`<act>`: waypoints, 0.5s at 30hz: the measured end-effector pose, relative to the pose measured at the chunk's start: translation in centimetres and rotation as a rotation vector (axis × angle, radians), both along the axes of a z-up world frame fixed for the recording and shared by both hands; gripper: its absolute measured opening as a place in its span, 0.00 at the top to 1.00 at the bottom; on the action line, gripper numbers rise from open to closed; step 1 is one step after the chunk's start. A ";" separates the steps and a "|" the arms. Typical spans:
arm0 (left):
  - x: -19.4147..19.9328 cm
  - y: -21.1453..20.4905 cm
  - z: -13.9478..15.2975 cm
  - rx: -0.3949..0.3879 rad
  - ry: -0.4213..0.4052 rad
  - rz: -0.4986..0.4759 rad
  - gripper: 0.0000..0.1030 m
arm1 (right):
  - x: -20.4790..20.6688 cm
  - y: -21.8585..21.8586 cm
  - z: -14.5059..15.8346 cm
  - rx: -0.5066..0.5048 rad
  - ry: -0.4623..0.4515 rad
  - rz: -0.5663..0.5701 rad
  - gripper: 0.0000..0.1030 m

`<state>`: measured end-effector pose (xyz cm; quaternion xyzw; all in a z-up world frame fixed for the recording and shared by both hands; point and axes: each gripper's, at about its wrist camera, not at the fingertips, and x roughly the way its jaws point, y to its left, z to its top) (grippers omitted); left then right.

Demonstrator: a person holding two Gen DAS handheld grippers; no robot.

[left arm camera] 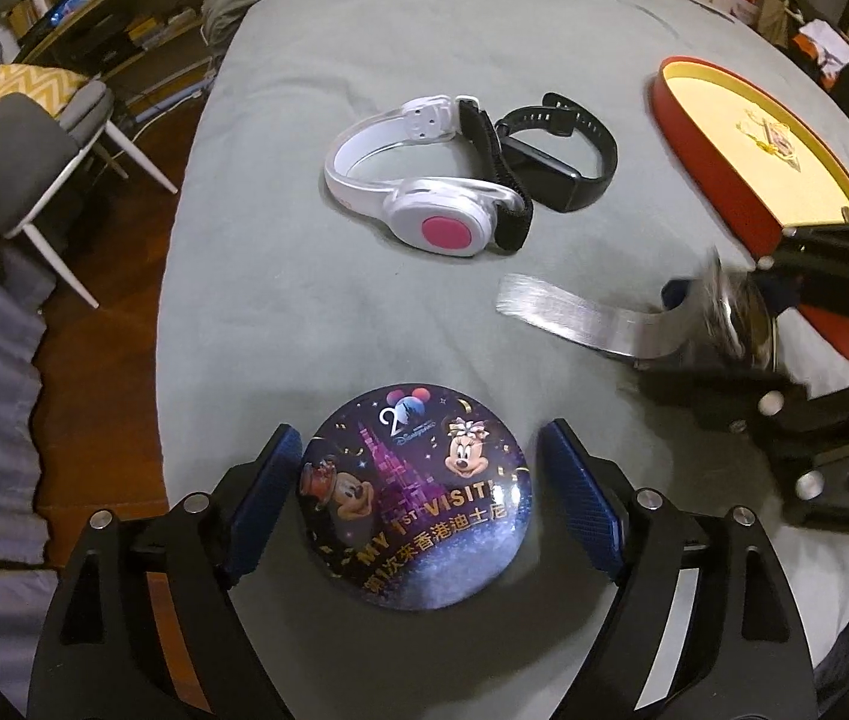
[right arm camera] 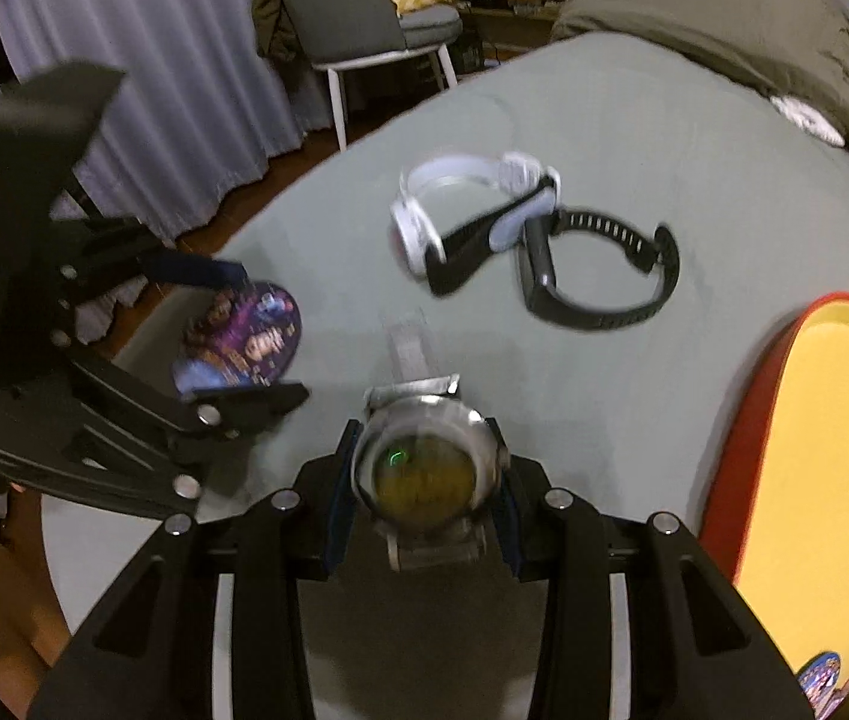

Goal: Organize jewelry
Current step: 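Lower and release the purple badge with the left tool while the right tool releases the watch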

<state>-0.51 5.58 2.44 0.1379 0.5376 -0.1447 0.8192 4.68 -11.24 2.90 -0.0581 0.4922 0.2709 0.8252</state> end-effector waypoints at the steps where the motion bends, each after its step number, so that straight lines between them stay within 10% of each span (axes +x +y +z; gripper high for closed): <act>1: 0.0 0.1 0.1 -0.006 0.001 -0.001 0.22 | 0.0 0.0 -0.2 -0.005 0.011 0.001 0.64; 6: -0.2 -0.5 0.5 -0.006 0.009 -0.011 0.22 | -0.5 0.0 0.3 -0.008 0.019 0.020 0.46; 15: -0.2 -2.2 4.0 -0.033 -0.047 0.003 0.21 | -1.7 -1.7 2.9 0.030 -0.021 0.026 0.44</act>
